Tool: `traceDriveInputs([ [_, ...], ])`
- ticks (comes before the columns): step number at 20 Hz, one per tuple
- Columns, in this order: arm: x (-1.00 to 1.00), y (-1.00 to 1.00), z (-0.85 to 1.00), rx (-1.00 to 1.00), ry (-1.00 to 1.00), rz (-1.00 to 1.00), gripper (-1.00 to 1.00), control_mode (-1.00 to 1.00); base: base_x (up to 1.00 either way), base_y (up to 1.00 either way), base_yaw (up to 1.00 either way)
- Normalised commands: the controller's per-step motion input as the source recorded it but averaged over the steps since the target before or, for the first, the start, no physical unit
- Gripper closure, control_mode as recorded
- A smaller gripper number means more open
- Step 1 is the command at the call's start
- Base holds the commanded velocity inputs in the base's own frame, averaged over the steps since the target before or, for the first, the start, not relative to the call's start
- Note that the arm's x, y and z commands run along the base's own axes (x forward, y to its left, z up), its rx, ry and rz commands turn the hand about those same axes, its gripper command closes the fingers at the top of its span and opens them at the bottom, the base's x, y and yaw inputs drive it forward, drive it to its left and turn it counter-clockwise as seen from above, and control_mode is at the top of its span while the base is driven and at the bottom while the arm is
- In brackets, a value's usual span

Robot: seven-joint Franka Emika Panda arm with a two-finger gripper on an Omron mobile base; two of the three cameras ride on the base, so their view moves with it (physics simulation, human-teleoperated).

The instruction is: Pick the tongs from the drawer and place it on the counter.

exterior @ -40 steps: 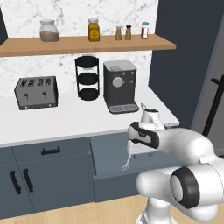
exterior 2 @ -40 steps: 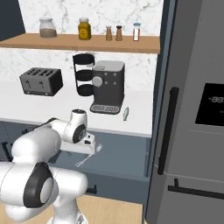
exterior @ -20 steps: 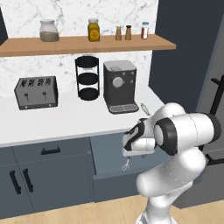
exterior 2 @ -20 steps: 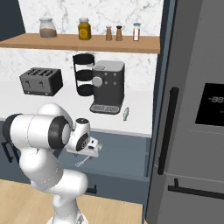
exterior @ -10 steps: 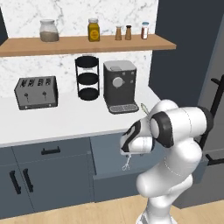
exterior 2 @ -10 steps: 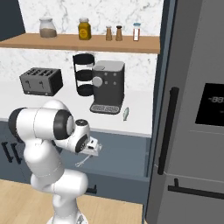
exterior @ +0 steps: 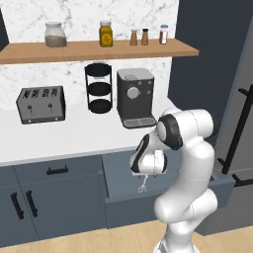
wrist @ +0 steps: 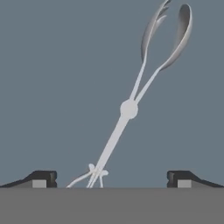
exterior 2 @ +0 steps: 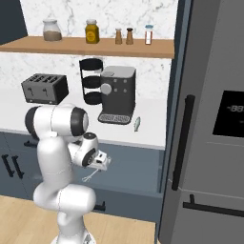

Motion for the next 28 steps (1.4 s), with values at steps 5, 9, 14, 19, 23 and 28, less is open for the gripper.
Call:
traceDriveInputs([
  [5,0.20,0.00,-0.32,0.00,-0.02,-0.02,-1.00,-1.00,0.00,0.00,0.00],
  [9,0.17,0.00,-0.36,0.00,0.00,-0.01,-1.00,-1.00,0.00,0.00,0.00],
  [14,0.20,0.00,-0.28,0.00,-0.01,-0.01,-1.00,-1.00,0.00,0.00,0.00],
  [19,0.01,0.00,-0.48,0.00,-0.02,0.00,-1.00,-1.00,0.00,0.00,0.00],
  [23,0.00,0.00,-0.46,0.00,-0.04,0.00,1.00,-1.00,0.00,0.00,0.00],
  [28,0.00,0.00,-0.02,0.00,0.00,0.00,1.00,-1.00,0.00,0.00,0.00],
])
